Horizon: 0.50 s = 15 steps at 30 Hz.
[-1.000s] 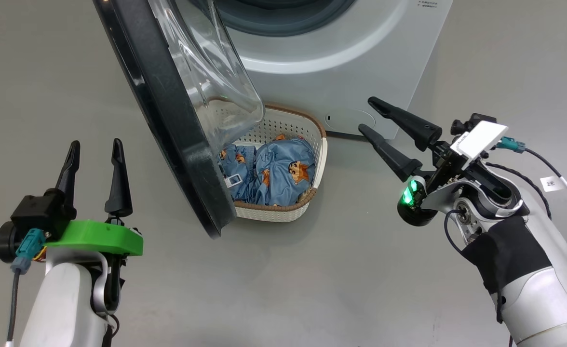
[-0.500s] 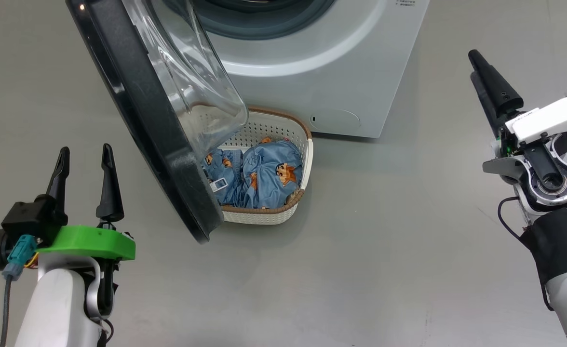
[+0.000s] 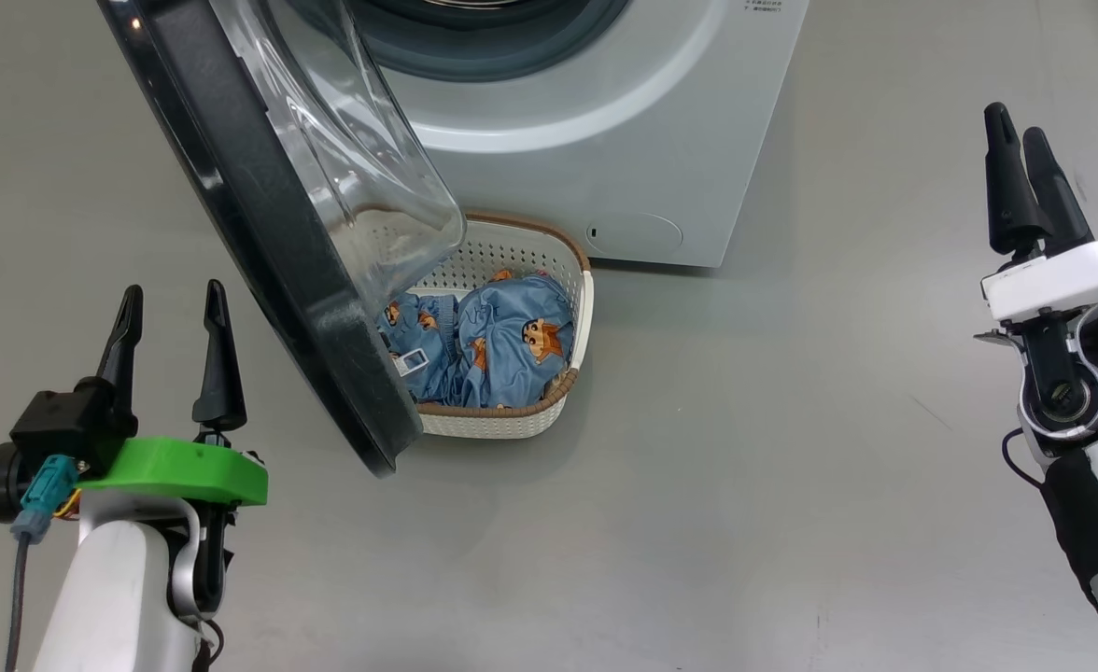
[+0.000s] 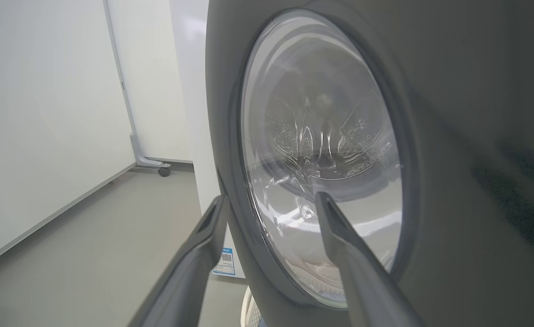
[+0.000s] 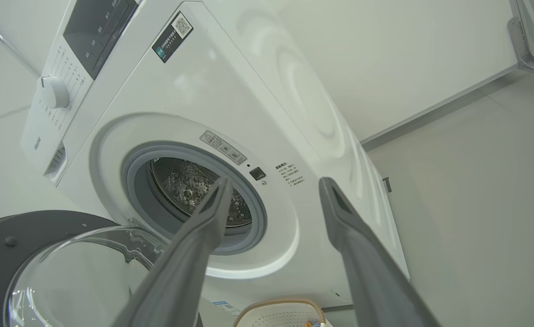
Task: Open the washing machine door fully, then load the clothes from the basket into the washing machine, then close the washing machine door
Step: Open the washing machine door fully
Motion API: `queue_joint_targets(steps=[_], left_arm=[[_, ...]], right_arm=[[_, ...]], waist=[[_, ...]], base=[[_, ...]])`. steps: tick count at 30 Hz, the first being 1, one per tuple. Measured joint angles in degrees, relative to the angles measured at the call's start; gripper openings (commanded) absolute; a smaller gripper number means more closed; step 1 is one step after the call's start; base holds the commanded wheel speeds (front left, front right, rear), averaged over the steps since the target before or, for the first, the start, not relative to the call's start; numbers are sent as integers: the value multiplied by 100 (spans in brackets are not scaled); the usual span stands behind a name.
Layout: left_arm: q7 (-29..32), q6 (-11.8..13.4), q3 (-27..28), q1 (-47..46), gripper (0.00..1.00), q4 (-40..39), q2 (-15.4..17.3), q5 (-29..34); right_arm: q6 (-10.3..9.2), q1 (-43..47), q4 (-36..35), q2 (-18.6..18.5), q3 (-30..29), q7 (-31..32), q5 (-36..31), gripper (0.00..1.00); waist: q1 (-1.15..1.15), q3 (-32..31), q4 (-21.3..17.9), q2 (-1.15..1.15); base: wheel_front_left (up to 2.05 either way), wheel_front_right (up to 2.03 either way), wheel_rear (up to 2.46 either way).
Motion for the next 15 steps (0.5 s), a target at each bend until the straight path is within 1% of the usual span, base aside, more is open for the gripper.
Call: queue_joint_targets(steps=[4, 6, 10, 15], left_arm=[[0, 0, 24, 1, 100, 3, 0, 0], [0, 0, 37, 2, 100, 3, 0, 0], [0, 0, 52, 13, 100, 2, 0, 0], [0, 0, 67, 106, 100, 1, -1, 14]], right_arm=[[1, 87, 109, -69, 189, -331, -468, 100], [1, 152, 145, -115, 272, -330, -706, 100], [1, 244, 216, -146, 215, -330, -953, 100], [0, 394, 222, -180, 237, -328, -1477, 100]], waist=[[0, -24, -19, 0], [0, -41, -30, 0], [0, -73, -55, 0], [0, -109, -90, 0]], base=[[0, 0, 0], [0, 0, 0], [0, 0, 0], [0, 0, 0]])
